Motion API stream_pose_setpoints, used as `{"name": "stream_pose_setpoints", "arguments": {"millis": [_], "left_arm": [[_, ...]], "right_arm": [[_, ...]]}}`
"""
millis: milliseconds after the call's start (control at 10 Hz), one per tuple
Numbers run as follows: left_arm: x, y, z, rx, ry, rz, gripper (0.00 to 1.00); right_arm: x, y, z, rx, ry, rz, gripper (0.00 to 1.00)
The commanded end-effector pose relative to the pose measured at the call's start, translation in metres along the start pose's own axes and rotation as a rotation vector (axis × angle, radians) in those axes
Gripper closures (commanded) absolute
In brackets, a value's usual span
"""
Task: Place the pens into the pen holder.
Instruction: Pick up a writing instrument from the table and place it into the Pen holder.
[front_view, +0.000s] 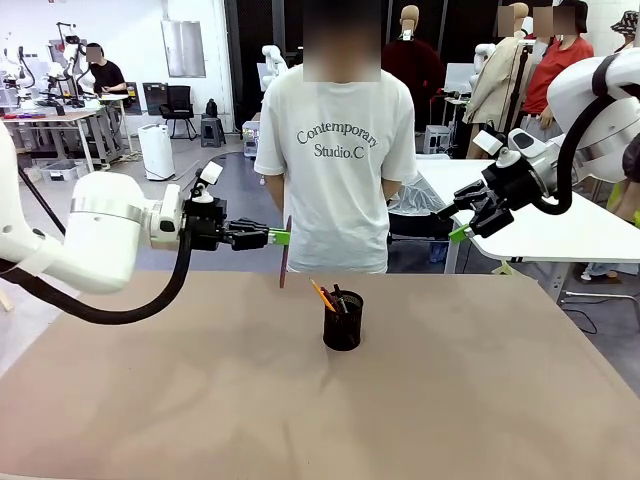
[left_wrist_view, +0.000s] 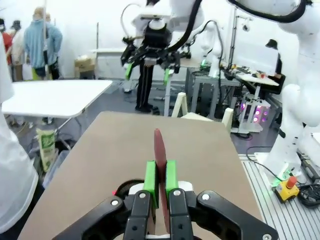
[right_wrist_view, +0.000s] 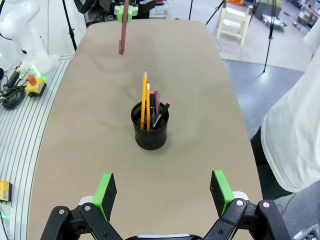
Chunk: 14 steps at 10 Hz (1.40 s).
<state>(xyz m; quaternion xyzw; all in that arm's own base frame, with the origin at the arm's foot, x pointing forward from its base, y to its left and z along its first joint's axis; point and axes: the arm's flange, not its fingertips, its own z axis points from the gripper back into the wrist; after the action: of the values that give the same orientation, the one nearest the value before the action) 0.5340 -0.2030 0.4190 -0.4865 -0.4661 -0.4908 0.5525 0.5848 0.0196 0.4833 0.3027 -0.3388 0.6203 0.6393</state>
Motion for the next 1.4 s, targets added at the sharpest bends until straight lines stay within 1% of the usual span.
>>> {"name": "stream_pose_setpoints", "arguments": {"millis": [0, 200, 300, 600, 900, 1300], "left_arm": [[-0.006, 0.015, -0.019, -0.063, -0.095, -0.1, 1.0], [-0.012, 0.024, -0.042, -0.09, -0.134, -0.169, 1.0], [-0.014, 0.031, -0.053, -0.086, -0.136, -0.195, 1.0], [-0.018, 0.038, -0.098, -0.17, -0.115, -0.319, 1.0], [-0.028, 0.053, -0.118, -0.201, -0.132, -0.287, 1.0], [-0.037, 0.065, -0.121, -0.183, -0.109, -0.286, 1.0]], "right_arm": [[0.002, 0.001, 0.001, -0.001, -0.001, 0.004, 0.0], [0.002, 0.001, 0.001, -0.001, -0.001, 0.004, 0.0], [0.002, 0.001, 0.001, -0.001, -0.001, 0.004, 0.0], [0.002, 0.001, 0.001, -0.001, -0.001, 0.004, 0.0], [0.002, 0.001, 0.001, -0.001, -0.001, 0.004, 0.0], [0.002, 0.001, 0.001, -0.001, -0.001, 0.004, 0.0]]}}
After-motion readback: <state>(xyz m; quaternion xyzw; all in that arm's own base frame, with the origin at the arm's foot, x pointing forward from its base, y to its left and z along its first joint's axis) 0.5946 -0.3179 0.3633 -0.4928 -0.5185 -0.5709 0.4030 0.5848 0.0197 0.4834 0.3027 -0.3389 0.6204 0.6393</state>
